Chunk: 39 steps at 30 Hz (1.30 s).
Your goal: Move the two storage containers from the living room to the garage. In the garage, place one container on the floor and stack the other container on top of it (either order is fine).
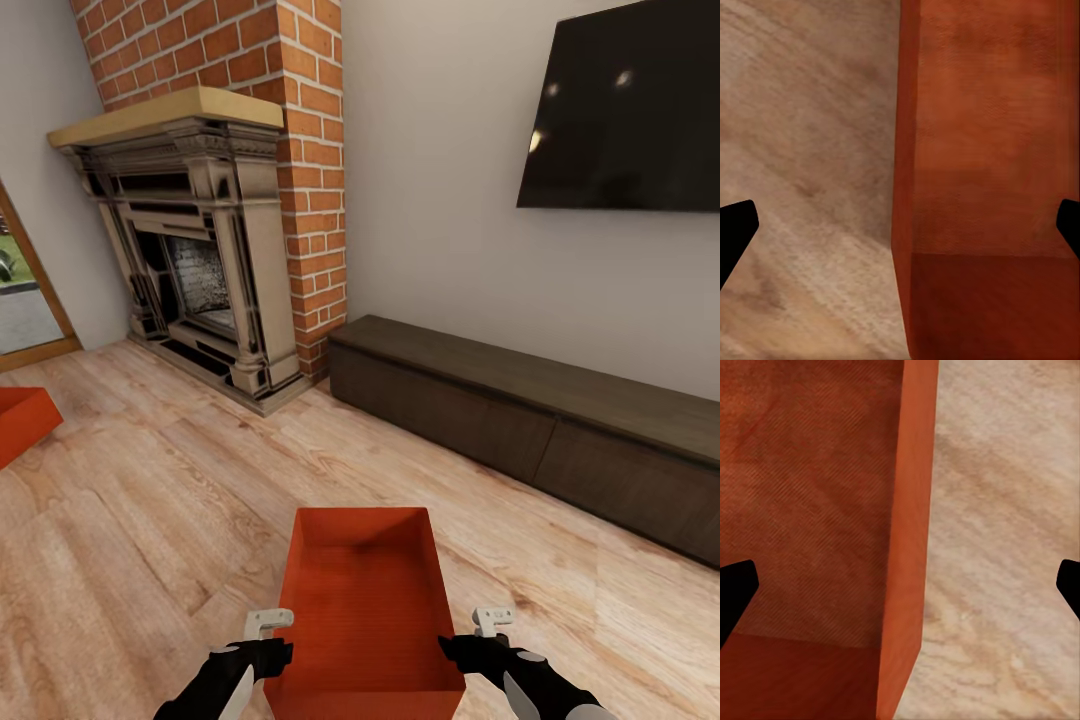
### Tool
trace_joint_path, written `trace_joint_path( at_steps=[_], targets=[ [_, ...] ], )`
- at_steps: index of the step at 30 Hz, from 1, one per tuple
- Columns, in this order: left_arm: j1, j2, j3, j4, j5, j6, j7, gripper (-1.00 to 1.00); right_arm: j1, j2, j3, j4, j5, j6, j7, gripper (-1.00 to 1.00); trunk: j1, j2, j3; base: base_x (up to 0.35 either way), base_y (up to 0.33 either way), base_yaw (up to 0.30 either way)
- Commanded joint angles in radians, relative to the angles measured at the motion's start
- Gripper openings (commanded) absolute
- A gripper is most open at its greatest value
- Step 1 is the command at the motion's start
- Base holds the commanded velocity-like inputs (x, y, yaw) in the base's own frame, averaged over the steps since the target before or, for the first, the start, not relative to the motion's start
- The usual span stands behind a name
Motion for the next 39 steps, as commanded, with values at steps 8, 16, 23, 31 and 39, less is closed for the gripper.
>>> trace_joint_path(
  at_steps=[8,16,23,31,39],
  targets=[
    [0.000,-0.001,0.005,-0.002,-0.001,0.006,0.001,1.00,0.000,0.000,-0.005,0.000,0.003,-0.001,0.004,1.00,0.013,-0.022,-0.022,0.000,0.000,0.000],
    [0.000,-0.002,0.005,-0.002,-0.001,0.005,0.001,1.00,0.000,0.000,-0.005,0.000,0.003,-0.001,0.005,1.00,0.013,-0.022,-0.022,0.000,0.000,0.000],
    [0.000,-0.003,0.005,-0.002,-0.001,0.004,0.001,1.00,0.000,0.000,-0.005,0.000,0.003,-0.002,0.006,1.00,0.013,-0.022,-0.022,0.000,0.000,0.000],
    [0.000,-0.003,0.005,-0.002,-0.001,-0.002,0.001,1.00,0.000,0.000,-0.005,0.000,0.003,-0.002,0.005,1.00,0.013,-0.022,-0.022,0.000,0.000,0.000],
    [0.000,-0.003,0.006,-0.001,-0.001,-0.002,0.001,1.00,0.000,0.000,-0.005,0.000,0.003,-0.002,0.005,1.00,0.013,-0.022,-0.022,0.057,0.000,0.000]
  ],
)
